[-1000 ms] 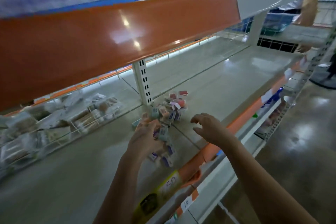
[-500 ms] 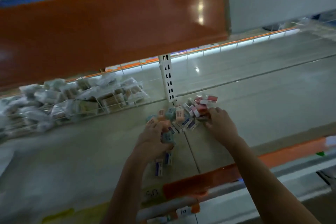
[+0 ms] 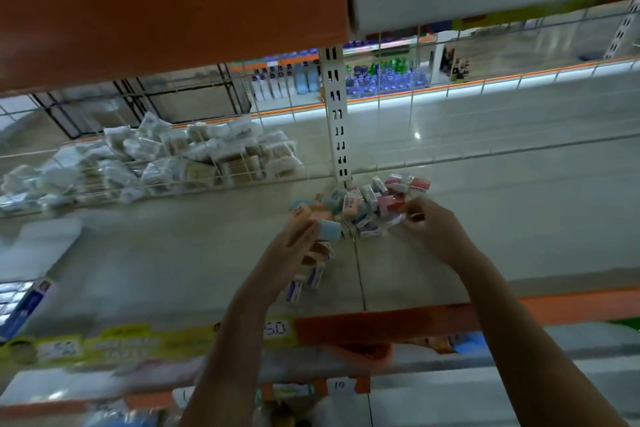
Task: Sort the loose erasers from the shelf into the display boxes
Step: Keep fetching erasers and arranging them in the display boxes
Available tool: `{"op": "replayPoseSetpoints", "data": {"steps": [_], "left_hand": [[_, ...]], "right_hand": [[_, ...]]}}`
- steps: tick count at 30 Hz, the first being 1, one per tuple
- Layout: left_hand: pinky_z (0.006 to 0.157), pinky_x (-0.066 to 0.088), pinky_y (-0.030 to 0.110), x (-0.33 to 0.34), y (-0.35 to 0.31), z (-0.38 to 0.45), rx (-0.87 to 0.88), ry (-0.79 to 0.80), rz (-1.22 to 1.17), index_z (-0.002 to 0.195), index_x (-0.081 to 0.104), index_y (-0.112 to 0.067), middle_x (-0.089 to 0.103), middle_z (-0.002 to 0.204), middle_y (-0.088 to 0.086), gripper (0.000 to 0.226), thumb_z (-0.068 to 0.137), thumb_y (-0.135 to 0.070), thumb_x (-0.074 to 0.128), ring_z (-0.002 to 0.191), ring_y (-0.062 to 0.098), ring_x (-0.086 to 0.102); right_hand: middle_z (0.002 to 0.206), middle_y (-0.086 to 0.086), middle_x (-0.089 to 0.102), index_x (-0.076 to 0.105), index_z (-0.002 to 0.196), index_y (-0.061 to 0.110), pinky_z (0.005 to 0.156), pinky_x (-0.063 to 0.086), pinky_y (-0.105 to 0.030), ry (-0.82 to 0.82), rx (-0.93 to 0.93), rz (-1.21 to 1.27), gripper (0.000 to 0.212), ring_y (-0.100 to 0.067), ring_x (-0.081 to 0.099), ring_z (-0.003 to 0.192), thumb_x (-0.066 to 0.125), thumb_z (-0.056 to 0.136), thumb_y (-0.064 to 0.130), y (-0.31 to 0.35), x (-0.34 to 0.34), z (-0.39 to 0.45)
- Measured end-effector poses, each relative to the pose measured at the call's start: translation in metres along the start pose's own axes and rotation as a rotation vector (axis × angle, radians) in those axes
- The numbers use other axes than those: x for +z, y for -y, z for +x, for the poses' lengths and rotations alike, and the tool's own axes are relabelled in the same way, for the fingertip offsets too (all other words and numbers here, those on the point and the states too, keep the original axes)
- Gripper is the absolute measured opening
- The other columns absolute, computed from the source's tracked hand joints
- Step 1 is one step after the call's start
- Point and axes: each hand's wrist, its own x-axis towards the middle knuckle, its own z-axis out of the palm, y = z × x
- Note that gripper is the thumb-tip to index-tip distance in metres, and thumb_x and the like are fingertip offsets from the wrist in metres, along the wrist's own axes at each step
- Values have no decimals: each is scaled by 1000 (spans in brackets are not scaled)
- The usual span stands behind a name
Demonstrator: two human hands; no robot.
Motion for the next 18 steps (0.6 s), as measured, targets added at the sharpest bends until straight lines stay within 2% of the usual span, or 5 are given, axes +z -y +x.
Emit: {"op": "replayPoseSetpoints", "data": {"steps": [2,5,10,15,18], "left_hand": [[54,50,18,3,0,-5,-23,-28,-121,107,61,-21,72,80,0,28,90,-39,48,69,9,67],[49,48,19,7,0,-10,-66,-63,-243,109,60,-17,71,81,6,37,84,-43,51,69,11,67],[45,47,19,4,2,-21,-90,-107,-322,105,61,-13,69,70,1,28,91,-34,49,63,6,63],[45,44,19,-13,5,-41,45,-274,-169,109,66,-11,64,66,-3,31,89,-32,53,58,8,57],[45,44,21,-34,5,-57,127,-343,-141,109,68,-27,67,75,-6,23,96,-20,50,58,11,58]], "right_hand": [[90,-1,63,58,94,15,67,47,-16,28,-3,142,9,-13,60,79,61,87,9,5,-3,-9],[96,-7,64,61,96,15,77,57,-28,167,107,568,11,-17,65,87,55,90,8,16,-4,-21],[107,-11,65,65,108,14,72,57,-33,386,265,1028,23,-25,67,96,49,91,13,39,12,-32],[99,-9,70,62,105,12,63,57,-30,502,329,1155,19,-26,69,90,49,91,13,67,35,-35],[102,-11,69,60,103,10,63,57,-29,545,298,1146,17,-27,68,92,47,92,12,89,52,-35]]}}
